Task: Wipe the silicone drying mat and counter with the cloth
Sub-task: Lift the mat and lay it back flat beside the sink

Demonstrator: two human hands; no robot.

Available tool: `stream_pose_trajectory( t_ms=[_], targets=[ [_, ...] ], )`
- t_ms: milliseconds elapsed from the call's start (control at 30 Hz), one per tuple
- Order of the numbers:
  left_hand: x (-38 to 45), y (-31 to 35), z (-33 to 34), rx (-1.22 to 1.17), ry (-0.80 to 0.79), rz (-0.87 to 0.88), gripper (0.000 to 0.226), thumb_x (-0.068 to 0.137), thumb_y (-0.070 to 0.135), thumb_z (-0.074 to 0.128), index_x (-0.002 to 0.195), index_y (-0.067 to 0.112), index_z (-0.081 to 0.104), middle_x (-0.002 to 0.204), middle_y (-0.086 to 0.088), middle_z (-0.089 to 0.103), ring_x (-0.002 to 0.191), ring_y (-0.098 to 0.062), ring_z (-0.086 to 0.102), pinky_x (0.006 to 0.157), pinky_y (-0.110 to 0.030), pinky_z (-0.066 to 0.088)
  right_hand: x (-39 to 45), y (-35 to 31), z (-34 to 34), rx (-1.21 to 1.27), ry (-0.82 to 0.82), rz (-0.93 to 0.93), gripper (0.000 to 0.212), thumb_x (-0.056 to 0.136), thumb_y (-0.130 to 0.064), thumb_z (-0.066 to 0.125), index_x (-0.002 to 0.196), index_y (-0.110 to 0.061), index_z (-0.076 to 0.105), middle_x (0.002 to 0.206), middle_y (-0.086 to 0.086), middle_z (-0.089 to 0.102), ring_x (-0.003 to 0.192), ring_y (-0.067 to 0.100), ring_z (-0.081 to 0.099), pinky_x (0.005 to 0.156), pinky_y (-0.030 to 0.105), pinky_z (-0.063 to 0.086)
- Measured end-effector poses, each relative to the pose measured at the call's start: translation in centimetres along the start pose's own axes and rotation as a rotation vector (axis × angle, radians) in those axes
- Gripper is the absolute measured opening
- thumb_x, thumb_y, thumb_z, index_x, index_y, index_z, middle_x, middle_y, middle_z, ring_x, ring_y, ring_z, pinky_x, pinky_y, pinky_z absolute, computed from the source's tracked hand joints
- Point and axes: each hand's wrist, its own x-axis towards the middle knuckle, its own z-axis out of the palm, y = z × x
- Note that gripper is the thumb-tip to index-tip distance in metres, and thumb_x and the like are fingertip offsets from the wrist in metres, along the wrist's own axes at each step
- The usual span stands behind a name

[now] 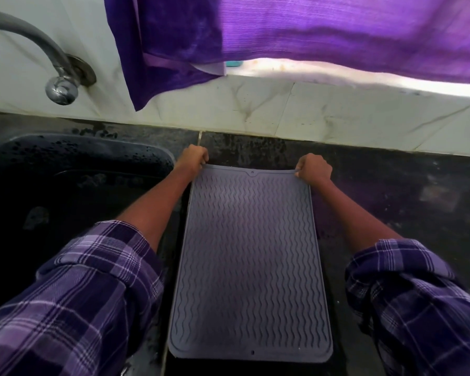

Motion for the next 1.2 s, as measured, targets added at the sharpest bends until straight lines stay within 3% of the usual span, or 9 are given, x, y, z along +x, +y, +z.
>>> stream_pose_trajectory(
  t_ms=[233, 400, 567, 767, 967, 1200],
  targets=[
    [0.1, -0.3, 0.1, 0.022, -0.006, 0.002, 0.03, 0.089, -0.011, 0.049, 0.112, -0.002, 0.066, 0.115, -0.021, 0.066, 0.109, -0.033, 0.062, 0.093, -0.036, 0.049, 0.3, -0.1, 0.7, -0.031, 0.026, 0.006, 0.016, 0.088, -0.009, 0.062, 0.101, -0.008, 0.071, 0.11, 0.015, 0.071, 0.107, 0.031, 0.064, 0.09, 0.037, 0.05],
    [-1.6, -1.5, 0.9, 0.134, 0.048, 0.067, 0.04, 0.089, -0.008, 0.056, 0.128, 0.0, 0.057, 0.126, -0.022, 0.061, 0.116, -0.035, 0.058, 0.098, -0.041, 0.048, -1.2, 0.7, 1.3, -0.058, 0.09, -0.026, 0.033, 0.091, -0.012, 0.059, 0.124, -0.008, 0.059, 0.126, 0.018, 0.058, 0.121, 0.033, 0.051, 0.093, 0.041, 0.049],
    [-6.3, -2.1, 1.8, 0.124, 0.156, 0.129, 0.025, 0.09, -0.002, 0.055, 0.113, 0.0, 0.061, 0.114, -0.02, 0.062, 0.105, -0.035, 0.059, 0.085, -0.042, 0.049, -5.3, 0.9, 2.5, -0.037, 0.15, -0.034, 0.033, 0.093, -0.013, 0.053, 0.125, -0.007, 0.057, 0.124, 0.019, 0.056, 0.12, 0.033, 0.05, 0.086, 0.041, 0.05],
    [-14.9, -2.4, 2.4, 0.096, 0.07, 0.22, 0.011, 0.091, 0.001, 0.049, 0.09, -0.004, 0.059, 0.098, -0.02, 0.061, 0.092, -0.031, 0.06, 0.074, -0.04, 0.048, -12.5, 0.1, 3.7, 0.007, 0.14, -0.05, 0.031, 0.092, -0.016, 0.053, 0.121, -0.005, 0.058, 0.123, 0.017, 0.059, 0.117, 0.034, 0.052, 0.085, 0.043, 0.052],
    [-22.9, -3.5, 3.3, 0.08, -0.022, 0.331, 0.013, 0.091, 0.008, 0.057, 0.098, -0.002, 0.061, 0.106, -0.015, 0.063, 0.103, -0.027, 0.057, 0.084, -0.036, 0.047, -20.9, 0.8, 4.6, 0.029, 0.061, -0.114, 0.032, 0.093, -0.019, 0.054, 0.121, -0.005, 0.06, 0.123, 0.016, 0.062, 0.116, 0.032, 0.057, 0.09, 0.04, 0.05],
    [-29.2, -2.7, 2.9, 0.083, -0.148, 0.352, 0.017, 0.086, 0.017, 0.068, 0.095, 0.003, 0.065, 0.104, -0.01, 0.066, 0.098, -0.024, 0.062, 0.084, -0.033, 0.047, -28.0, 3.2, 3.7, -0.04, -0.142, -0.088, 0.032, 0.091, -0.026, 0.058, 0.116, -0.006, 0.059, 0.122, 0.014, 0.061, 0.113, 0.031, 0.059, 0.093, 0.038, 0.049]
  ],
)
